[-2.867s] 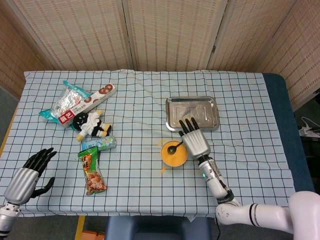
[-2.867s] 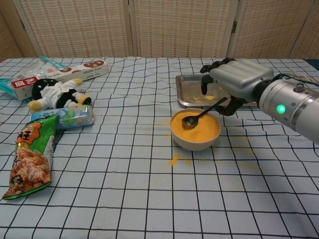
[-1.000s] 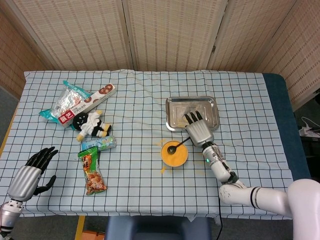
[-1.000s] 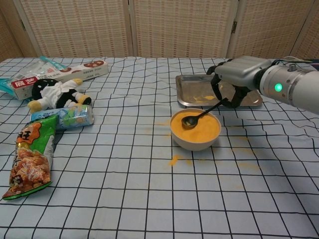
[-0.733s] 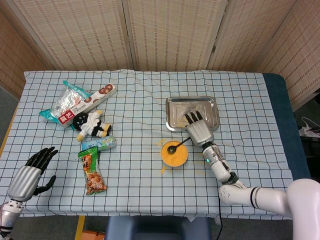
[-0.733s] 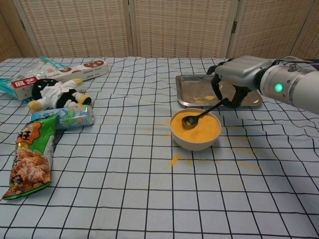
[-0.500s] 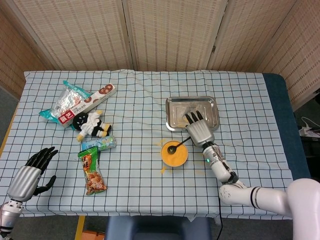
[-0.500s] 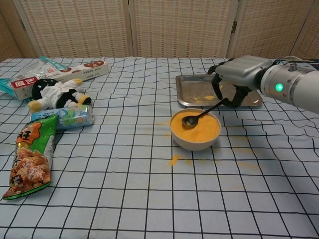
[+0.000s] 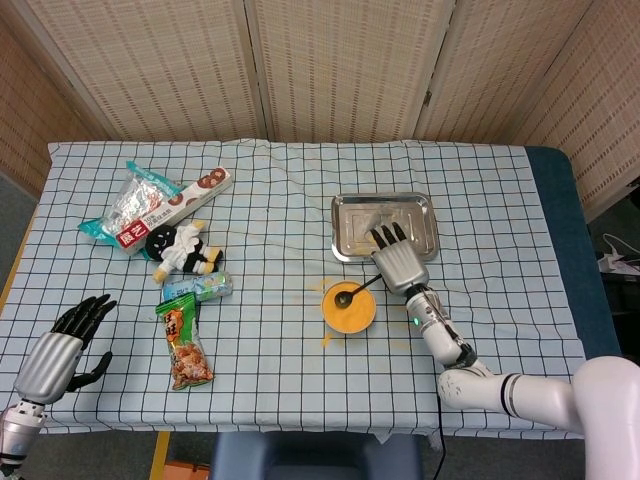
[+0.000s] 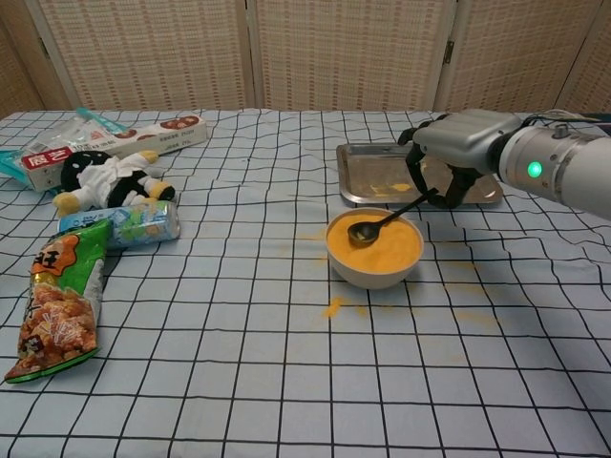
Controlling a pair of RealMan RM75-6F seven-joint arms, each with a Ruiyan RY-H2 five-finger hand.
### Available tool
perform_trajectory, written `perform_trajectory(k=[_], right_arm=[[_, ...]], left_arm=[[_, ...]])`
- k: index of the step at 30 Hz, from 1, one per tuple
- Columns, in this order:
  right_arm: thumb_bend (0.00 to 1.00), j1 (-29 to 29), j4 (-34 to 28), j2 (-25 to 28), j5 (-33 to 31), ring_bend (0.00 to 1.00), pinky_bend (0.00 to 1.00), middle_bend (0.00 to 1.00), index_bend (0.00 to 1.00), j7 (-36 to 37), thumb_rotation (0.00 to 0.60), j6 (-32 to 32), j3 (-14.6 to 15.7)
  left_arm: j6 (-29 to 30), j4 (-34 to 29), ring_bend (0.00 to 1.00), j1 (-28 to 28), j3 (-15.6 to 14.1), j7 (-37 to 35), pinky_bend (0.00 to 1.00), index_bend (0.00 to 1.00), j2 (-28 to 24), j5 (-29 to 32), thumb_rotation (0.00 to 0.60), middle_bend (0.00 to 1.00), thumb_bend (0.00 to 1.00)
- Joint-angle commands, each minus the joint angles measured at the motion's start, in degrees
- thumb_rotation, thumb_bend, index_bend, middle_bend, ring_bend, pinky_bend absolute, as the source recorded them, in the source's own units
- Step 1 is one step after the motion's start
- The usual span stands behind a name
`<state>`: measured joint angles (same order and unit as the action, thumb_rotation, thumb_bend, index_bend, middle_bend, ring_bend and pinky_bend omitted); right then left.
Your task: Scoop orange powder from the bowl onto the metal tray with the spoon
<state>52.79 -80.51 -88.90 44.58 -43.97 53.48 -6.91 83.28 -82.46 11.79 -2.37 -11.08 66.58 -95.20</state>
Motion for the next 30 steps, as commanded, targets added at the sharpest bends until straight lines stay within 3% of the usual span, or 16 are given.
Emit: perform_trajectory(k=[1,17,30], right_arm=[[0.32,0.0,-0.1,0.0,0.0,0.0,0.0,0.05,0.53,0.1,0.6,0.1,0.0],[0.32,-0.2,-0.9,0.1,0.9,0.0,0.0,0.05,0.58,-0.2,0.6,1.2,0.6],[0.32,-0.5,-0.1,-0.6,2.3,0.0,0.0,0.05,0.69,0.3,0.6,1.9,0.7]], left_arm=[[0.0,0.0,0.0,0.0,0.0,0.0,0.15,0.0,0.0,-0.1,0.6,0.0,0.44],[0.4,0.0,0.0,-0.1,-0.1,0.0,0.15,0.0,-0.1,-0.5,0.6,0.0,0.44],[0.4,0.0,0.0,-0.1,-0.2,0.0,0.15,0.0,0.0,-0.5,0.6,0.0,0.44]])
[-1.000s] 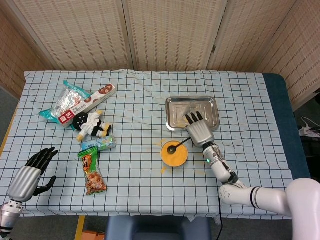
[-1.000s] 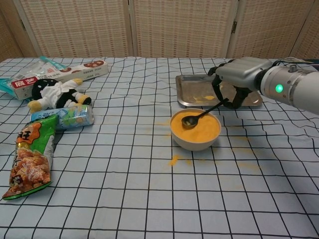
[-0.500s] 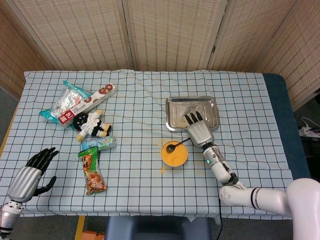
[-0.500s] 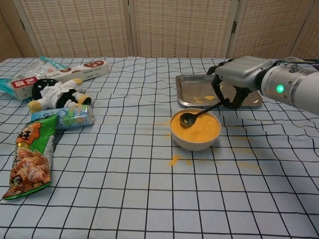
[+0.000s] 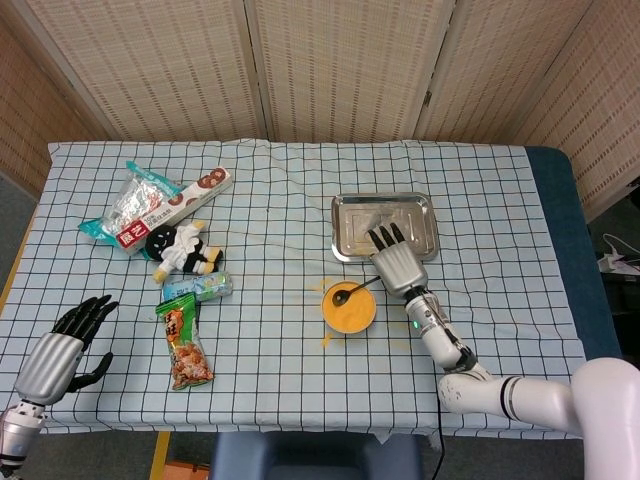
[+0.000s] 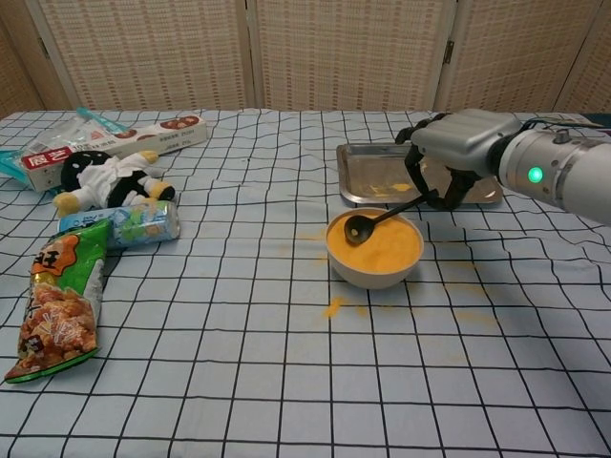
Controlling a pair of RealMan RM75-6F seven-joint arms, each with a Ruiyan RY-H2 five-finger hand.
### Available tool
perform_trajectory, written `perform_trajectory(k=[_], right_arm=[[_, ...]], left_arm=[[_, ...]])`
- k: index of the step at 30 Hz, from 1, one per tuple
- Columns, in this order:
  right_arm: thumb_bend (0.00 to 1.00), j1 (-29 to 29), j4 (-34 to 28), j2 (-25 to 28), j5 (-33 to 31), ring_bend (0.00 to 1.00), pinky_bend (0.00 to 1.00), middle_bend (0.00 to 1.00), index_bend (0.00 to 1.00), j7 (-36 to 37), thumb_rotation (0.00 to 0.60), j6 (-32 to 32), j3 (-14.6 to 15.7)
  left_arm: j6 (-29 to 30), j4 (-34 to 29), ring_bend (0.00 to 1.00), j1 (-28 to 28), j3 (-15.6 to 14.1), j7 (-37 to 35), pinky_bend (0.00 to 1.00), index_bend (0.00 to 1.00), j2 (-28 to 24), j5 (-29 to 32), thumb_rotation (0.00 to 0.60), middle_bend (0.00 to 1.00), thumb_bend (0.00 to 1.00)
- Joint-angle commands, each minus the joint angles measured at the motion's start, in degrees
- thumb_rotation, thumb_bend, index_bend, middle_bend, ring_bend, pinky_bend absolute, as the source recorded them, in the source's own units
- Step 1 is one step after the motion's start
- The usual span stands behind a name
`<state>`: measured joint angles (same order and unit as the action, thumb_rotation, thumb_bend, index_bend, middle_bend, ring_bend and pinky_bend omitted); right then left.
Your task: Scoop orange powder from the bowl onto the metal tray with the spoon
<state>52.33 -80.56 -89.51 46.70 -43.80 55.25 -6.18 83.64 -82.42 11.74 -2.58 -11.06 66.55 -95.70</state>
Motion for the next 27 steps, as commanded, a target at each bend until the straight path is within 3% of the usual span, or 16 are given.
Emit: perform_trajectory(k=[1,17,27], right_arm=[[0.32,-0.1,0.0,-0.1,0.5,0.0,0.0,0.05,0.71,0.4,0.6,0.2,-0.1],[0.35,-4.1,5.9,-3.2,17.1,0.0,0.05,0.21,0.92,9.6,0.6,7.6,1.5],[0.36,-6.3,9.3,-3.7,24.1,0.0,0.05,0.25,0.99,14.3,0.6,8.7,2.5]], left_arm=[[0.0,0.1,0.0,0.0,0.0,0.0,0.15,0.0,0.0,0.0,0.6,0.0,0.44],[0.3,0.1,0.0,-0.1,0.0,0.0,0.15,0.0,0.0,-0.1,0.6,0.0,0.45],[0.3,0.1,0.0,-0.1,0.0,0.2,0.15,0.0,0.0,0.0,0.6,0.0,0.45]])
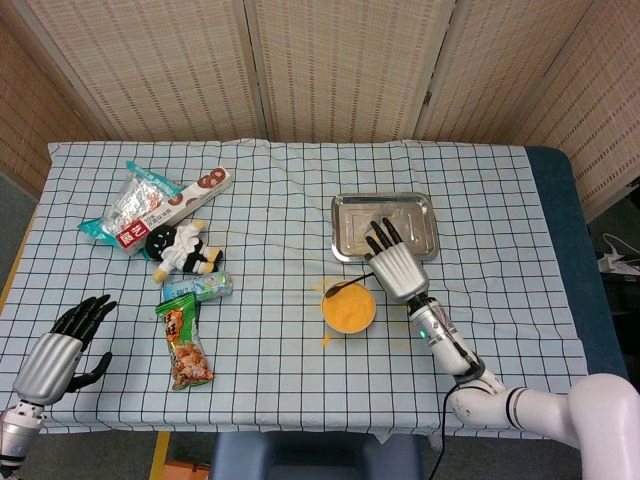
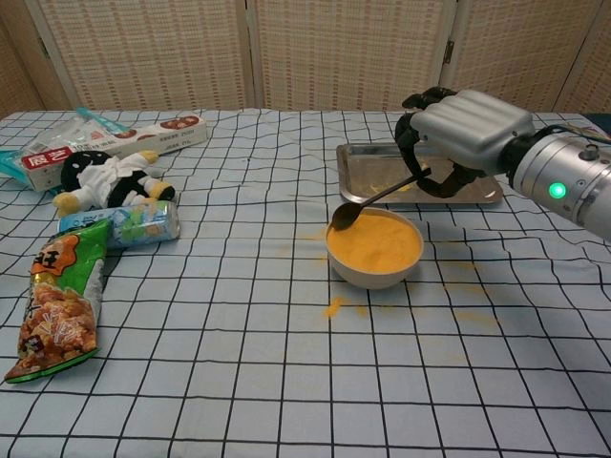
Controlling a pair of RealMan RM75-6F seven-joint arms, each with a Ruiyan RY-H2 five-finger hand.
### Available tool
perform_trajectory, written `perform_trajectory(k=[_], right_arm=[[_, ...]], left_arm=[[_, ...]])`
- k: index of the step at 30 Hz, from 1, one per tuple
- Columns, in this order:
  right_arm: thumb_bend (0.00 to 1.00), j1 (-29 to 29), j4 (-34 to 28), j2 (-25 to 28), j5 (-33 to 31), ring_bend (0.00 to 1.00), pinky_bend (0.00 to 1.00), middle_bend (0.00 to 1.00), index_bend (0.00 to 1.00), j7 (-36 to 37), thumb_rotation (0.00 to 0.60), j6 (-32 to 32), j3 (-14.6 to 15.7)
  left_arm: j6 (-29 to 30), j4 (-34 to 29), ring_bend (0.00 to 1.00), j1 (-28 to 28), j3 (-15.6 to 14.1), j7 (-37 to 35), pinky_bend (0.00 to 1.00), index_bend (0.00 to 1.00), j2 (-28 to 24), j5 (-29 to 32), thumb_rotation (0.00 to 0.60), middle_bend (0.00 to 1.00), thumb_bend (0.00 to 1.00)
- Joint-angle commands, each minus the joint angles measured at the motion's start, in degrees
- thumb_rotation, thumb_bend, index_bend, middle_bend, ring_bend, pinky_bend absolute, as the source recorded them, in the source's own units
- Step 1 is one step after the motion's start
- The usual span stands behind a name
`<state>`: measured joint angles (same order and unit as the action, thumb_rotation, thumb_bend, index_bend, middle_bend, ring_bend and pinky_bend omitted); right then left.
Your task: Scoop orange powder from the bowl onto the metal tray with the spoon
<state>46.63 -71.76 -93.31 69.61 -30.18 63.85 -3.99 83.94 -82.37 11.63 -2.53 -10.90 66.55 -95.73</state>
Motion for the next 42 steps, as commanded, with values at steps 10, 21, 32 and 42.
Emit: perform_trajectory(k=[10,21,32,42], right_arm=[[0.37,-1.9,0.3,1.9,4.4,0.0,0.05,0.25,1.0,1.4,0.6,-2.0,1.6],[0.37,-4.3,-7.9,8.0,5.0,0.0,0.05,0.25,1.0,3.8,0.6,-2.8,1.4],[0.37,-6.1,-4.0,4.7,7.1,0.0,0.05,0.25,1.0,6.5,0.6,1.5,-1.2],[0.37,-5.3,2.0,0.6,8.8,0.0,0.05,0.25,1.0,6.4,0.6,-0.1,-1.3]], left_arm=[[0.0,-0.1,0.0,0.0,-0.1,0.5,0.15,0.0,0.1,-0.3,0.6,0.0,0.44],[0.4,-0.5,0.0,-0.1,-0.4,1.5,0.15,0.0,0.3,-0.9,0.6,0.0,0.44],[0.3,-0.7,0.0,-0.2,-0.5,1.9,0.15,0.0,0.3,-1.0,0.6,0.0,0.44],[0.1,-0.6,0.0,0.0,-0.3,1.7,0.14,0.0,0.2,-0.6,0.6,0.0,0.44]])
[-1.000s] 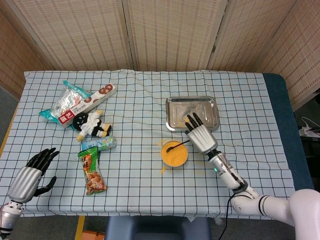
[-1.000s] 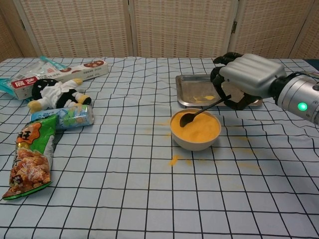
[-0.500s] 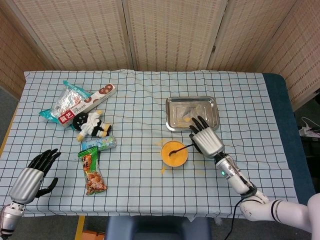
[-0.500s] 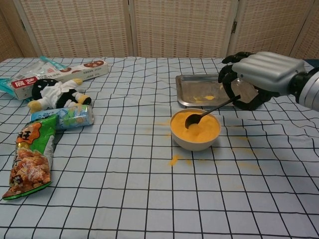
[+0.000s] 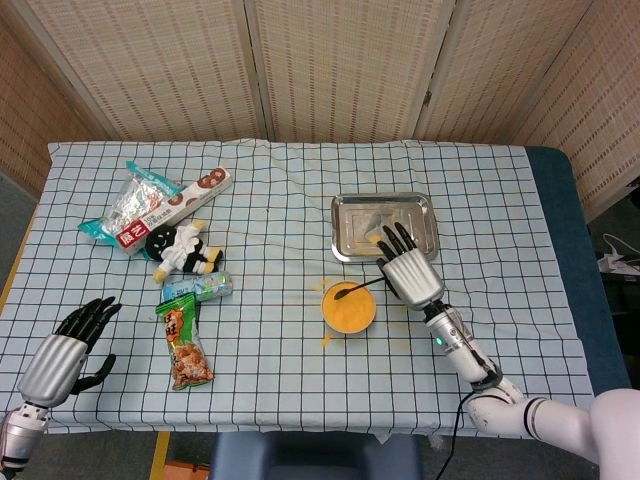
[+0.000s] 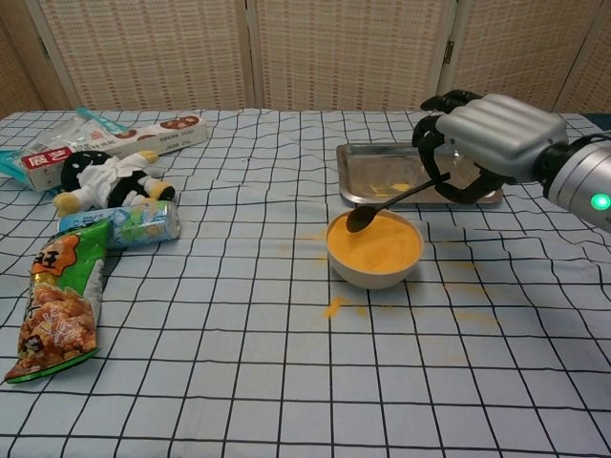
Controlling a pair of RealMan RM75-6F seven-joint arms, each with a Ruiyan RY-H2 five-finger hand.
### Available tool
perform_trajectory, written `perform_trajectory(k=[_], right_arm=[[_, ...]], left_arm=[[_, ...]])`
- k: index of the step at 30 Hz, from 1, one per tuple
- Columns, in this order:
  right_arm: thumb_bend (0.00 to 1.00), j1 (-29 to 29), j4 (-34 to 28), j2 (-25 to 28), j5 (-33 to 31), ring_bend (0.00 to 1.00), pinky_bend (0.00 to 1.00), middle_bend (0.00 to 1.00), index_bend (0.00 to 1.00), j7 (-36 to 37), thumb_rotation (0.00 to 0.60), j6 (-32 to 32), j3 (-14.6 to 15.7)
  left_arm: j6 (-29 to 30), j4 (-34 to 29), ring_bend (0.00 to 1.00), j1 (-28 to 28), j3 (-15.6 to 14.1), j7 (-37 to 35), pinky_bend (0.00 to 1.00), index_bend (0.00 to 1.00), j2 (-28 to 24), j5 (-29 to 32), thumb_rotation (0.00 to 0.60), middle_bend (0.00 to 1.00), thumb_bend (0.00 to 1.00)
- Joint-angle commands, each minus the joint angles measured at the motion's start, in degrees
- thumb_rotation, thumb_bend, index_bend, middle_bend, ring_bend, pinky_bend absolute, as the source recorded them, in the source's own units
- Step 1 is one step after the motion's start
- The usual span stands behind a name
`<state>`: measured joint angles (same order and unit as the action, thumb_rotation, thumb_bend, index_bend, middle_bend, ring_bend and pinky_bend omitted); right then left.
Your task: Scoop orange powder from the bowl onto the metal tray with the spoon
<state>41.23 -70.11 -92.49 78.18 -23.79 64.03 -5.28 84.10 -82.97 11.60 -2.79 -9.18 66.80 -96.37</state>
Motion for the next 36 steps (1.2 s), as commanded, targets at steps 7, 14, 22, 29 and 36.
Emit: perform_trajectory(k=[7,14,22,29,36], right_arm=[[0.37,-0.2,-1.4,1.7,0.8,0.0,0.05,0.25,1.0,-0.8,0.6,-2.8,1.4],[0.37,-1.2,-5.6,4.9,0.7,0.0,0.05,0.25,1.0,-1.8,0.6,-4.1,2.3],[0.37,-2.7,-9.6,7.1,0.5,0.0,0.05,0.25,1.0,1.0,0.6,-2.6,1.1],[0.37,-3.5,-9.8,7.0,2.0,0.0,0.05,0.25,1.0,4.1,0.6,-0.8,0.6],[0.37,-4.8,-9.2,6.8,3.8,0.0,0.05,0.25,1.0,6.9,0.6,1.4,0.6]], left_arm=[[0.0,0.1,0.0,0.0,-0.1,0.0,0.15,0.0,0.0,-0.1,0.6,0.0,0.44],[0.0,-0.1,0.0,0.0,-0.2,0.4,0.15,0.0,0.1,-0.3,0.6,0.0,0.44],[0.2,-0.2,0.0,-0.1,-0.3,0.8,0.15,0.0,0.2,-0.5,0.6,0.0,0.44],[0.6,-0.4,0.0,-0.2,-0.3,0.9,0.15,0.0,0.2,-0.8,0.6,0.0,0.45],[0.7,-0.3,0.0,-0.3,-0.4,0.9,0.15,0.0,0.1,-0.9,0.6,0.0,0.44]])
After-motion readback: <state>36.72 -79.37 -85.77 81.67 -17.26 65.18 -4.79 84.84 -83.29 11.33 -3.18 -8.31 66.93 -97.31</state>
